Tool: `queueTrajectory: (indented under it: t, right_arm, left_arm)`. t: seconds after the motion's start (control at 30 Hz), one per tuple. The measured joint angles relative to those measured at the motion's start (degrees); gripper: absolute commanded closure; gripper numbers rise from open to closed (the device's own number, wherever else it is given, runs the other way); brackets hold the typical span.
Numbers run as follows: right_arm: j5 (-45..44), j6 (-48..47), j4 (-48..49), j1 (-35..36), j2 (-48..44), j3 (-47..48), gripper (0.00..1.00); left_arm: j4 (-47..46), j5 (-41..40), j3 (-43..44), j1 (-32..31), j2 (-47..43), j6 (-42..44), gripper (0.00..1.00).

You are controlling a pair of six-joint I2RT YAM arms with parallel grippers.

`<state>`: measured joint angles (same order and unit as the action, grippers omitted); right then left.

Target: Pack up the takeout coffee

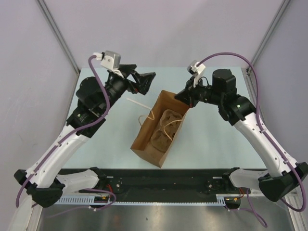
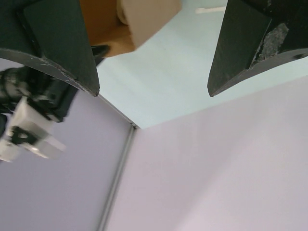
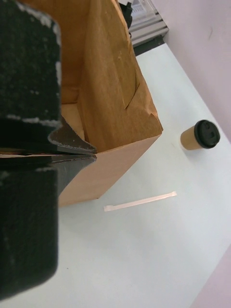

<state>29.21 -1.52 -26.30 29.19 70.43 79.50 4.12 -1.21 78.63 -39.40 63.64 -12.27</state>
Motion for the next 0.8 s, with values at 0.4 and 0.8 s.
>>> queueTrajectory:
  t: [0.4,0.8]
  right_arm:
    - [3.7,-1.4,0.4,-4.6,7.1,-0.2,1.00]
    - [8.2,-3.0,-0.7,-0.3,7.7,7.4,1.00]
  left_arm:
    - [7.7,2.0,-5.8,11.1,-0.7,2.2,0.00]
    - [13.4,10.4,-7.9,20.4,3.5,0.7,0.01]
